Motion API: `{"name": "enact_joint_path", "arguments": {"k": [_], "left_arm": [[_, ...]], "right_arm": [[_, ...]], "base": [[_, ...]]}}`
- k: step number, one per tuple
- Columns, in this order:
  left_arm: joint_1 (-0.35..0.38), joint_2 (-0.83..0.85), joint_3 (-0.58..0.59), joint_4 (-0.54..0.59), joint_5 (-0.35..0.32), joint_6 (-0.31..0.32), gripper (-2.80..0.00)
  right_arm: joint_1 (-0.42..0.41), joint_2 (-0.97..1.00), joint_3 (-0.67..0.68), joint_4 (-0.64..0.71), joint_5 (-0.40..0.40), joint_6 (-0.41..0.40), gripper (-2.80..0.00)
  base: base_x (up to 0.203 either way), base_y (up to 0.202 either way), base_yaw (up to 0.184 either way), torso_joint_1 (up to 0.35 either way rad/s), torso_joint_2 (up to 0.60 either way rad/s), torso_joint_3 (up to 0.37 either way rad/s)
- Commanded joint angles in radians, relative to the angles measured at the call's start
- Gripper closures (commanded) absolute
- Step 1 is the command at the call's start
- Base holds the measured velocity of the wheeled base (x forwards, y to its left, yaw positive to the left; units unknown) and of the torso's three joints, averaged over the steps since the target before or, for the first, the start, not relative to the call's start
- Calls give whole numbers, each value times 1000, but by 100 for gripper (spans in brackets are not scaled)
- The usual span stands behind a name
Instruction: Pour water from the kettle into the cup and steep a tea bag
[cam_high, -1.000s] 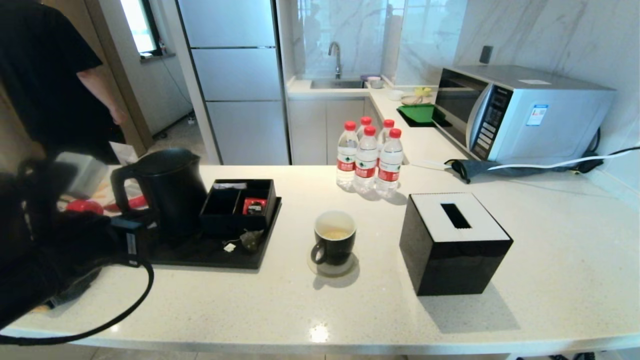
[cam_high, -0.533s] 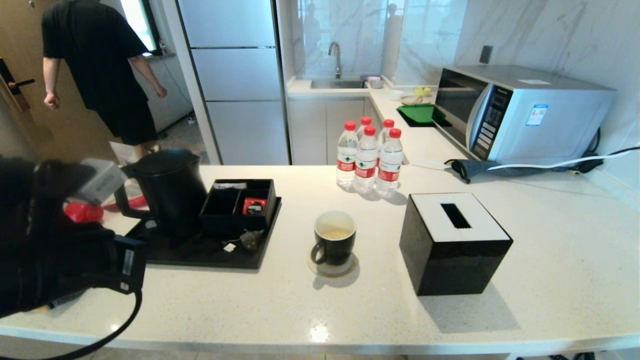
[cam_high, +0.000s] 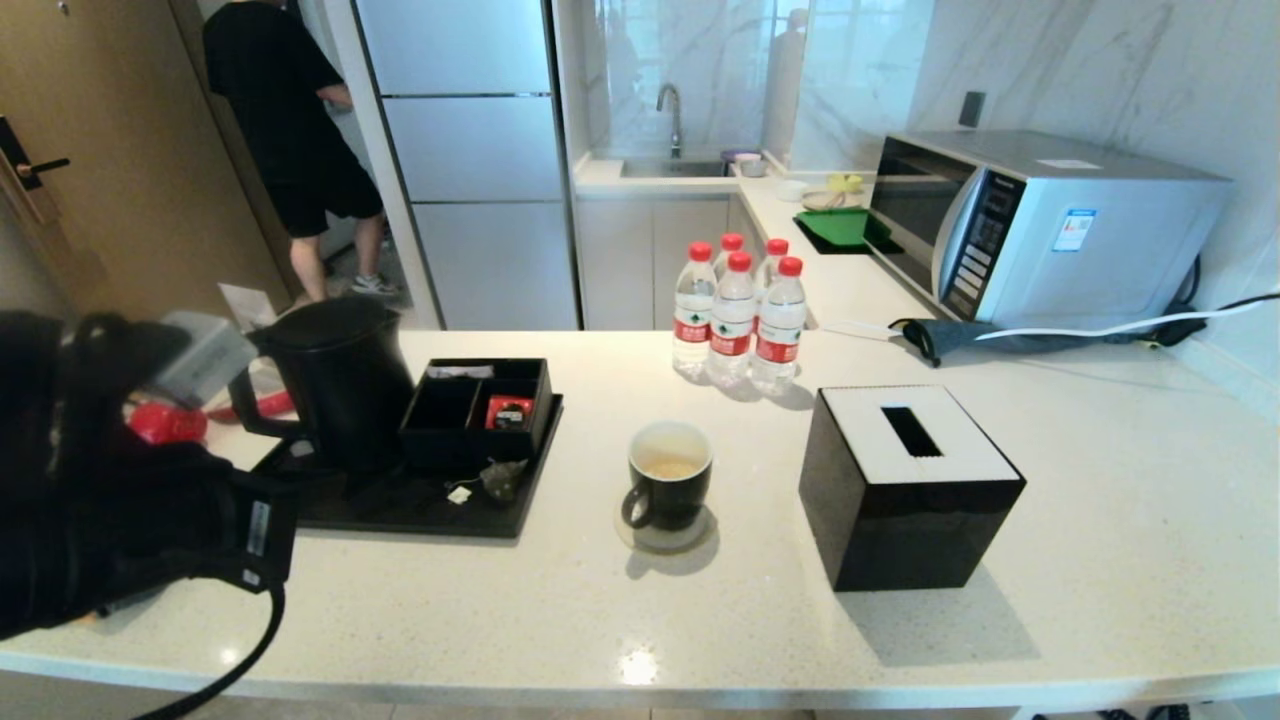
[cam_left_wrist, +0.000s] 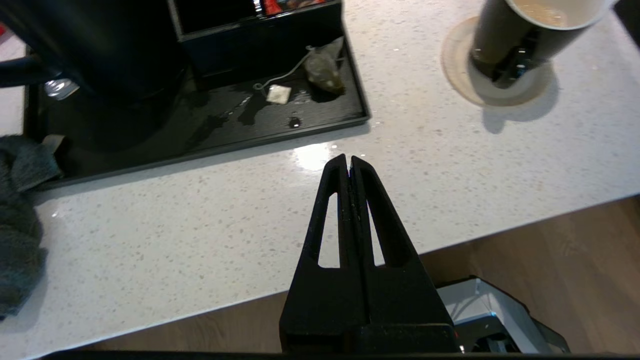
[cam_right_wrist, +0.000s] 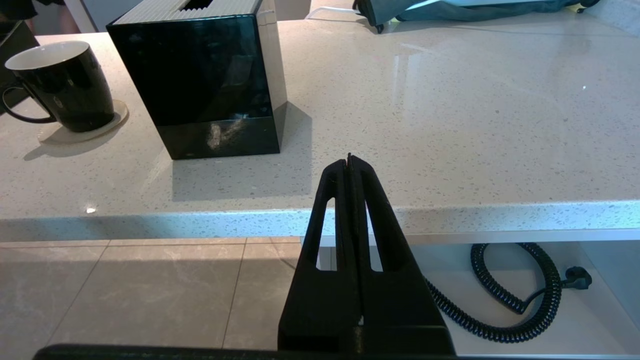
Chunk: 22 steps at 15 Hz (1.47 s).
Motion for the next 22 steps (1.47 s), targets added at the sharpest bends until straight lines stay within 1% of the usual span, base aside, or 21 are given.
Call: {"name": "enact_joint_path", "arguments": {"k": [1,5,7,13,14,16,17,20,22], "left_arm": [[-17,-22,1,1,1,-1,0],[-16,-60,10,10,1,-1,0],[-14,-66,-1,59,1,-1,0],[-11,-76,-13,159,3,-1,0],[-8,-81,-14,186,3,-8,0],[-7,-79,-11,205,3,-64,0],[-4,-70,-6,205,3,-75,0],[23,-26,-8,216,0,-85,0],[30,43,-24,224,-6,-91,0]], "right_arm": [[0,0,-1,0,0,1,0],[0,0,0,0,0,1,0],[0,0,-1,0,0,1,0],[0,0,-1,0,0,1,0],[0,0,0,0,0,1,0],[0,0,1,0,0,1,0],[0,0,1,0,0,1,0],[0,0,0,0,0,1,0],[0,0,1,0,0,-1,0]], "base": [[0,0,0,0,0,0],[0,0,0,0,0,0],[0,0,0,0,0,0],[0,0,0,0,0,0],[0,0,0,0,0,0],[0,0,0,0,0,0],[0,0,0,0,0,0],[0,0,0,0,0,0],[0,0,0,0,0,0]]}}
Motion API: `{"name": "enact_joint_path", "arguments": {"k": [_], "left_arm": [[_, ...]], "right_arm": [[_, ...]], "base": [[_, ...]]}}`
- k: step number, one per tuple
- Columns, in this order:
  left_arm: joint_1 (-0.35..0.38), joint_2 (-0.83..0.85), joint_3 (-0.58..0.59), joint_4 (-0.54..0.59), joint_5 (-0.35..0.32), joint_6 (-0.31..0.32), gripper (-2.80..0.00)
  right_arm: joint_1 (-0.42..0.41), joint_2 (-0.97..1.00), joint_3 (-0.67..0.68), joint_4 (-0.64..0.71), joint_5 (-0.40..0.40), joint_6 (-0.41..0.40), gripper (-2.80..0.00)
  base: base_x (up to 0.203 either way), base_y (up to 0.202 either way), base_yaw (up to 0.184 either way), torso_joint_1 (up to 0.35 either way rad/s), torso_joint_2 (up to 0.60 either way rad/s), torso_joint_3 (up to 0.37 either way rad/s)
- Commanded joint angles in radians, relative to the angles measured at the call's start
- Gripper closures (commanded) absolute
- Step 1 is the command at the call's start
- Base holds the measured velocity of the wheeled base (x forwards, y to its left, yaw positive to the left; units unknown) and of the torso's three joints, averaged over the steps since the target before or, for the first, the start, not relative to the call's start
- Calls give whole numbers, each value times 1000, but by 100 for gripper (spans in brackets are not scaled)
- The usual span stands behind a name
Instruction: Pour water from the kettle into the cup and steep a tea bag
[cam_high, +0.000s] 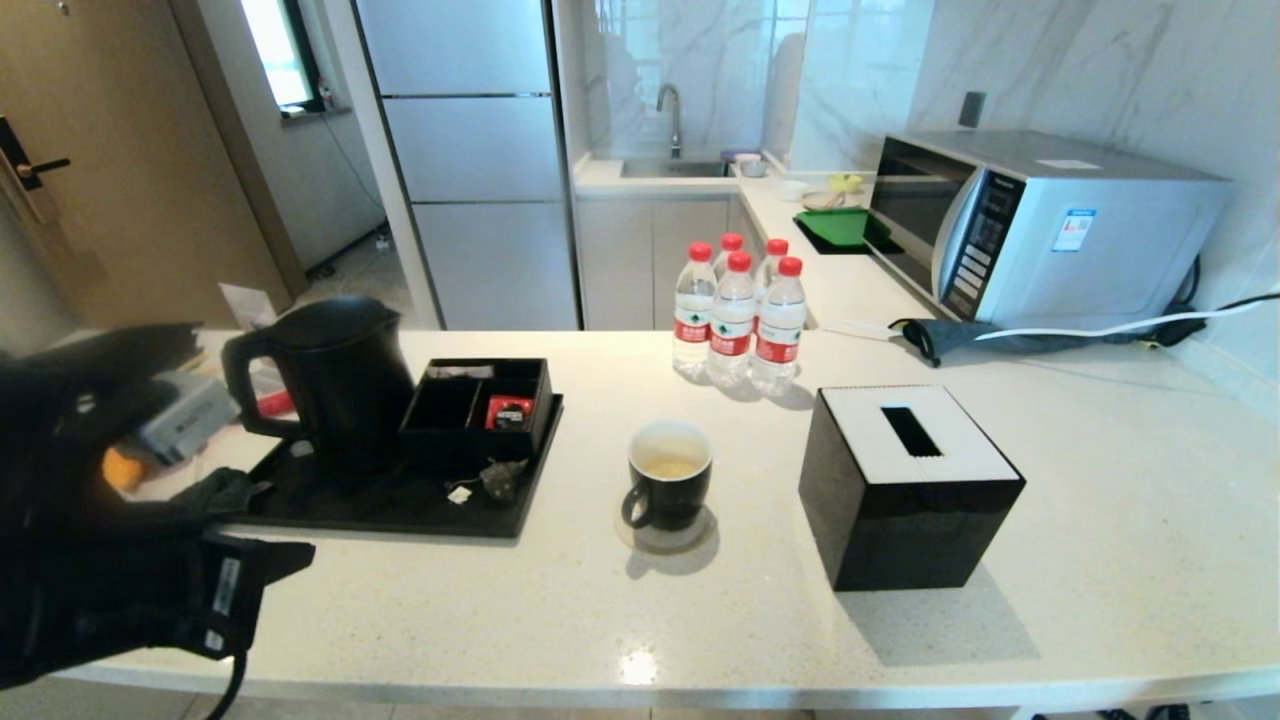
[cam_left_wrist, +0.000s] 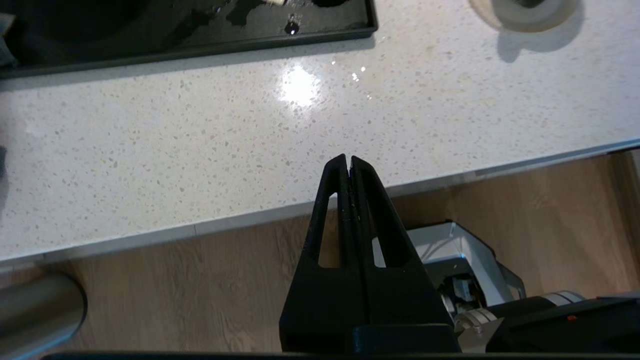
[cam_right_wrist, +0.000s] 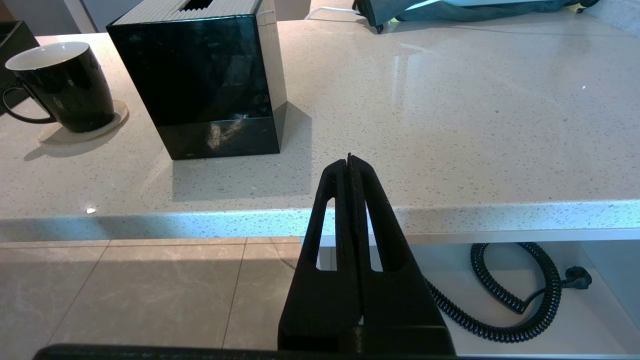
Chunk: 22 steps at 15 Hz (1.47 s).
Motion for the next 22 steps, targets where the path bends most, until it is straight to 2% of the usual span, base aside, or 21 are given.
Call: {"name": "enact_joint_path", "arguments": {"k": [1,5,6,14,20,22], "left_arm": [[10,93,-26,4,-1,-3,0],[24,229,-117,4,-1,-4,0],[26,253,-138,5,0,-5,-280],[32,465,-264,5,-3,-128,-280],[21,639,-350,4,-2,-146,-280],[1,697,-401,4,1,-195,-280]], "right_arm": [[0,0,0,0,0,1,0],[0,0,0,0,0,1,0],[0,0,-1,0,0,1,0],[0,0,-1,0,0,1,0],[0,0,-1,0,0,0,0],[0,0,-1,0,0,1,0]], "base": [[0,0,0,0,0,0],[0,0,0,0,0,0],[0,0,0,0,0,0],[0,0,0,0,0,0],[0,0,0,0,0,0],[0,0,0,0,0,0]]}}
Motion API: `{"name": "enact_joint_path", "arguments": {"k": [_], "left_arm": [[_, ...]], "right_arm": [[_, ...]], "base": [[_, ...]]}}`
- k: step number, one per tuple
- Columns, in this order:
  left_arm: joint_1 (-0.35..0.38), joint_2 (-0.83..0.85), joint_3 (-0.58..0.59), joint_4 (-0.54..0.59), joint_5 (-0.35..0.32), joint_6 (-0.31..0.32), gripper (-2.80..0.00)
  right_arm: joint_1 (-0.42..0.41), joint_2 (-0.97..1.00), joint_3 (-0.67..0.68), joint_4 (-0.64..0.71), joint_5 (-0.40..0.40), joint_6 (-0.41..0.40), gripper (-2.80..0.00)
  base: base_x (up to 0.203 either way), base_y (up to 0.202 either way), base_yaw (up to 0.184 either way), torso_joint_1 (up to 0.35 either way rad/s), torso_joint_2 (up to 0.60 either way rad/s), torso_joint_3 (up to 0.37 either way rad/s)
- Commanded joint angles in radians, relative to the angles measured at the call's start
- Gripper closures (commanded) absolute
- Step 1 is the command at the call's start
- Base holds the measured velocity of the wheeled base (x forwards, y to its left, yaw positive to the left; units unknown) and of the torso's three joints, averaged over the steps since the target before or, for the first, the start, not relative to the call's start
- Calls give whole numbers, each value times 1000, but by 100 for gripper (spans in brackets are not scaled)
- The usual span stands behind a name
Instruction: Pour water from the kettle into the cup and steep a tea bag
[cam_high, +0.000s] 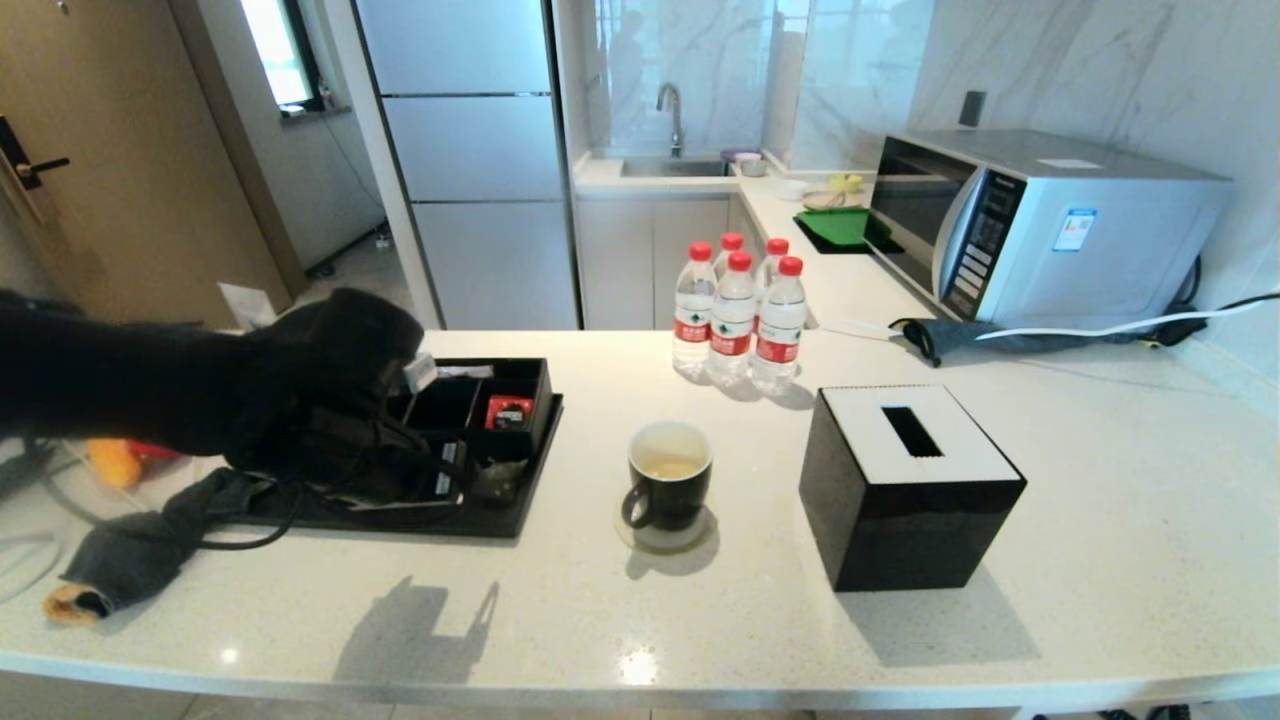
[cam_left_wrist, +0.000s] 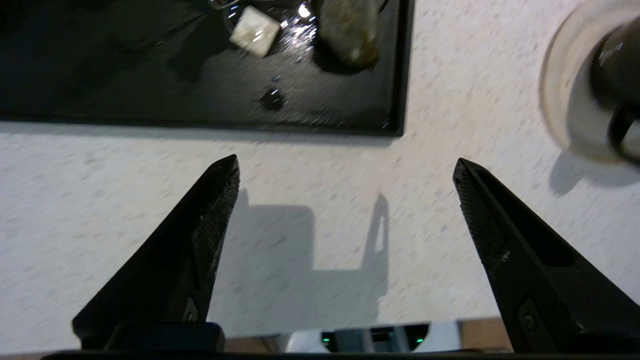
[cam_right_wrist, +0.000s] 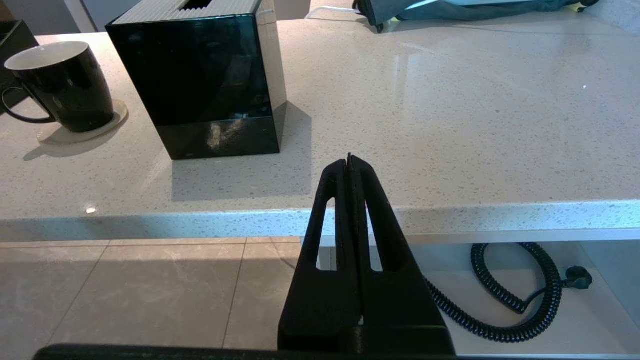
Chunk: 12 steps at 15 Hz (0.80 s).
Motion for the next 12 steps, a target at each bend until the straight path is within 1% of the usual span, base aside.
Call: {"name": "enact_joint_path", "arguments": {"k": [1,3,8,12], "left_arm": [[-18,89,-53,2,2,-38,-280],[-24,131,-88,1,2,-53,-280],[-13,206,-135,-4,10,-52,-280],[-11,246,-176,-4,62,-49,-280]], "right_arm": [[0,0,1,0,0,0,0],[0,0,-1,0,0,0,0],[0,0,-1,0,0,0,0],[0,0,1,0,0,0,0]], "base": [[0,0,0,0,0,0],[0,0,0,0,0,0],[0,0,0,0,0,0],[0,0,0,0,0,0]]}}
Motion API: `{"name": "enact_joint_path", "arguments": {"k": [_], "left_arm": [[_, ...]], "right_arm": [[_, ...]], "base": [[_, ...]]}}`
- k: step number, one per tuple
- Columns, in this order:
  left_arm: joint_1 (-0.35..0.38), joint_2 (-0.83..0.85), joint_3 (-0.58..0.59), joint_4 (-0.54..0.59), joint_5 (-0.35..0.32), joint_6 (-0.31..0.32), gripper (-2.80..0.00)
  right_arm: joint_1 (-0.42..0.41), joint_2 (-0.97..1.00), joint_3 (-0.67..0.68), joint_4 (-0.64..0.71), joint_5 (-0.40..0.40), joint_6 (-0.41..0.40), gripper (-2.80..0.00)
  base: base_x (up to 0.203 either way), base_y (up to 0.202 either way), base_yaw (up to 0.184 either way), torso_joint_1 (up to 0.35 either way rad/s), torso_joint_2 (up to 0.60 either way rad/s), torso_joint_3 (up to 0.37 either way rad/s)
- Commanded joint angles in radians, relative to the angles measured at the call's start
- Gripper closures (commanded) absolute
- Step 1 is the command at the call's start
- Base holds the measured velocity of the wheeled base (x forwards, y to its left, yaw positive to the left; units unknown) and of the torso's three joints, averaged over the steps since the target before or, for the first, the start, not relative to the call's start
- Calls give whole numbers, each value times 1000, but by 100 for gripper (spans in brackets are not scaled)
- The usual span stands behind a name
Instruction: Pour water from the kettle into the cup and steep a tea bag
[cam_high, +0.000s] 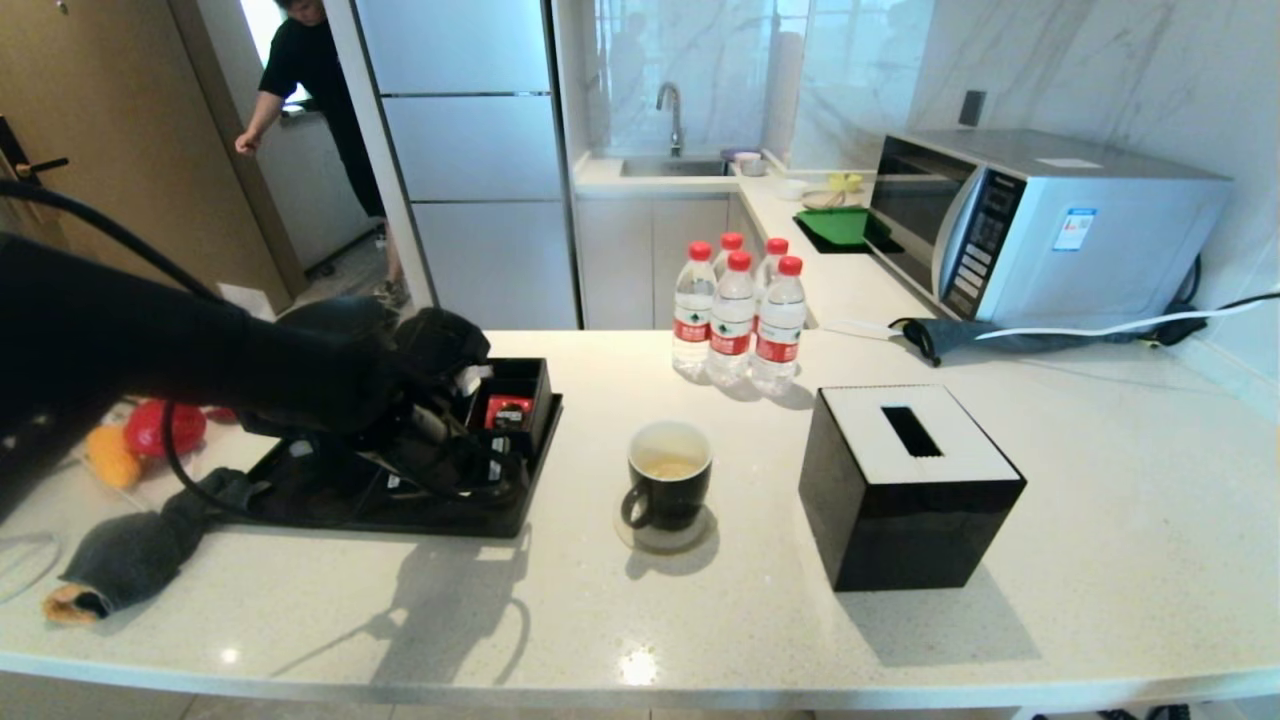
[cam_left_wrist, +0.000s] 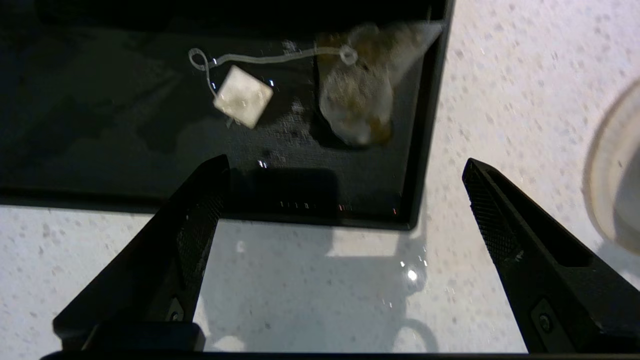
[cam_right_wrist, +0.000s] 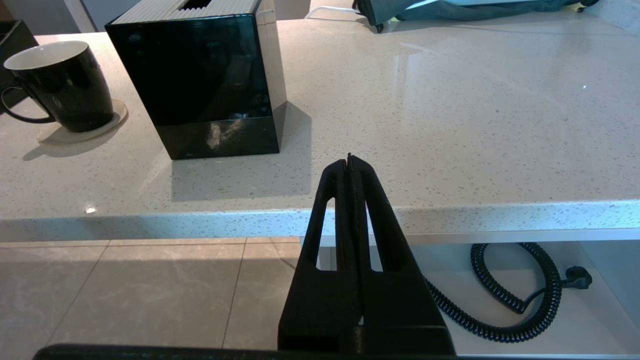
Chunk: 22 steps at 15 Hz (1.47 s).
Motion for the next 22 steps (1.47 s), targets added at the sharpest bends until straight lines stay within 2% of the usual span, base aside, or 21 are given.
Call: {"name": "enact_joint_path", "arguments": {"k": [1,10,22], "left_arm": [[2,28,-22,2,11,-2,-280],[34,76,-81,-3,19,17,-280],[34,88,-81,-4,22,23,-280]], "right_arm": [[0,0,-1,-1,0,1,0],[0,0,0,-1,0,0,0],[0,0,-1,-1,0,1,0]], "base": [[0,0,0,0,0,0],[0,0,0,0,0,0],[0,0,0,0,0,0]]}}
